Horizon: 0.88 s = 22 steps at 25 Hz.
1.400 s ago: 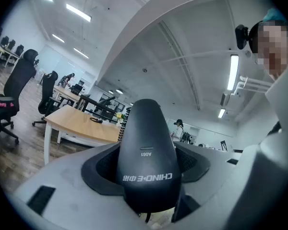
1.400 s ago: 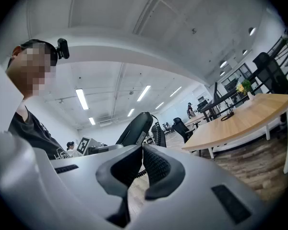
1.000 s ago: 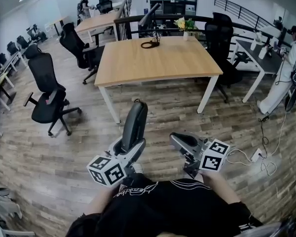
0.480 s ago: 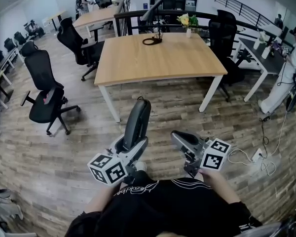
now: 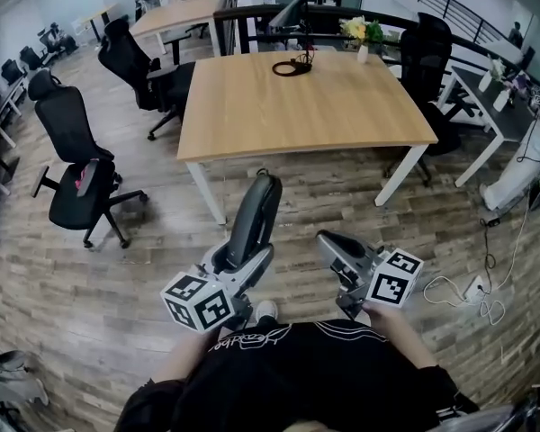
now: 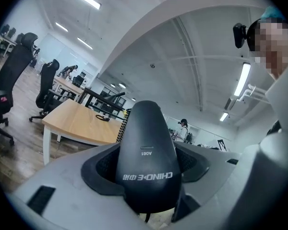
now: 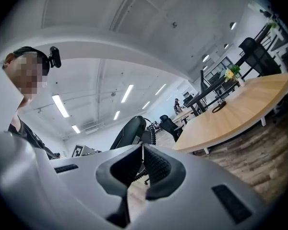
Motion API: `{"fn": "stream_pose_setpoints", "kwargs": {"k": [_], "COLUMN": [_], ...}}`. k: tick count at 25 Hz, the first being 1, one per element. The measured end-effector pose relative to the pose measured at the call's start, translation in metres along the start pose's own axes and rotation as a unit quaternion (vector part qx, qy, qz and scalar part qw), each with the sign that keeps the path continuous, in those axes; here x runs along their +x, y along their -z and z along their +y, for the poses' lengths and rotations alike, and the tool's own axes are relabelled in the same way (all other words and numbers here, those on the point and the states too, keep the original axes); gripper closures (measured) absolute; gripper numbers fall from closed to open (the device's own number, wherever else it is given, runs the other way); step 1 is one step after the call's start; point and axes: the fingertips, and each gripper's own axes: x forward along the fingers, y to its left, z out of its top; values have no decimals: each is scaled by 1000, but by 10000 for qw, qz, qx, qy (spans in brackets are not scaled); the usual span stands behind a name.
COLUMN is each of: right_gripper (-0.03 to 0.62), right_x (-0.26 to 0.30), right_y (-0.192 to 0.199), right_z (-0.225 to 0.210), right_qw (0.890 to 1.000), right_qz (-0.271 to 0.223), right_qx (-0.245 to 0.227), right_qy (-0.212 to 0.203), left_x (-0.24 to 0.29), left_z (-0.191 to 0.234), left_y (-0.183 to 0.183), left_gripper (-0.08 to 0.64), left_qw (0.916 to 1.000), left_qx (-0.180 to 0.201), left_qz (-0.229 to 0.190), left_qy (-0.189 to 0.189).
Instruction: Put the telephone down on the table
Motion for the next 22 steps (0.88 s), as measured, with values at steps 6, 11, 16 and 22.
{"fn": "stream_pose_setpoints", "kwargs": {"k": [6,11,16,22], "right_gripper": [551,551,551,551], "right_x": [91,147,164,173], "right_y": [-15,-27,-32,-52], "right_z": [-26,-32,-43,-54], "right_qw": [9996,9991,9987,9988], "right_qz": [269,375,420,338], "right_qx": [-83,-177,-273,-361], "right_qy": [-43,-80,58,43], "left_x": [10,13,22,39], "left_z": [77,124,146,159], "left_y": [-46,-78,-92,-104], "left_gripper": [275,275,275,275], "left_qw": [9999,9998,9998,9997], "left_qx": [11,94,53,67], "left_qz": [-22,-133,-207,-214], "left_qy": [-129,-133,-54,-73]}}
